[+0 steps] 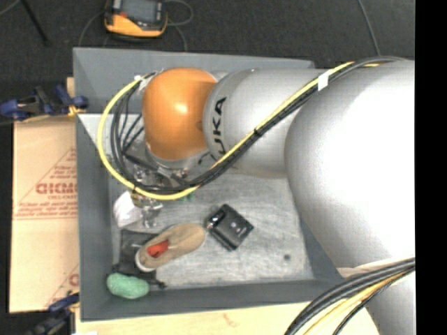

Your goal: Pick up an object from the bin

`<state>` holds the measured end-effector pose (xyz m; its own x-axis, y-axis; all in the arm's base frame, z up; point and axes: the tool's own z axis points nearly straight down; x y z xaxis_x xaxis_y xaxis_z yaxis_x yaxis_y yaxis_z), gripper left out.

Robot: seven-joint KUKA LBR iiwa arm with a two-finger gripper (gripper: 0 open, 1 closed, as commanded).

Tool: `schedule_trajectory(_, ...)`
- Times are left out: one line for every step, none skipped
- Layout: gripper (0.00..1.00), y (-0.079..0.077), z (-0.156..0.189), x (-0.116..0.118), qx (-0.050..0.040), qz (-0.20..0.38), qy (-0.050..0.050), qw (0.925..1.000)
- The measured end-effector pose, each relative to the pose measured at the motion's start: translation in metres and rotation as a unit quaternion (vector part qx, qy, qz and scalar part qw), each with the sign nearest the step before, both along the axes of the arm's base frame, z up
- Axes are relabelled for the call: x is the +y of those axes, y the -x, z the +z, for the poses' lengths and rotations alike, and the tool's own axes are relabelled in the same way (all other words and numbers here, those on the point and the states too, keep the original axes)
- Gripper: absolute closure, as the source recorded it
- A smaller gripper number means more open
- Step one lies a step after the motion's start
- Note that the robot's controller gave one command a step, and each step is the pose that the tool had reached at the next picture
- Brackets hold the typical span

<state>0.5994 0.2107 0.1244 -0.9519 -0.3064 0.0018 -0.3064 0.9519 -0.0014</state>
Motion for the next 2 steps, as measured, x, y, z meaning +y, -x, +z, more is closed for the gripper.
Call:
schedule_trajectory(1.00,-0.007,0.041,-0.001,-0.0054,-0.003,-0.002,1.0000)
schedule_trajectory(1.00,0.011,0.116,-0.029,-0.0019,0.003,-0.001,1.0000)
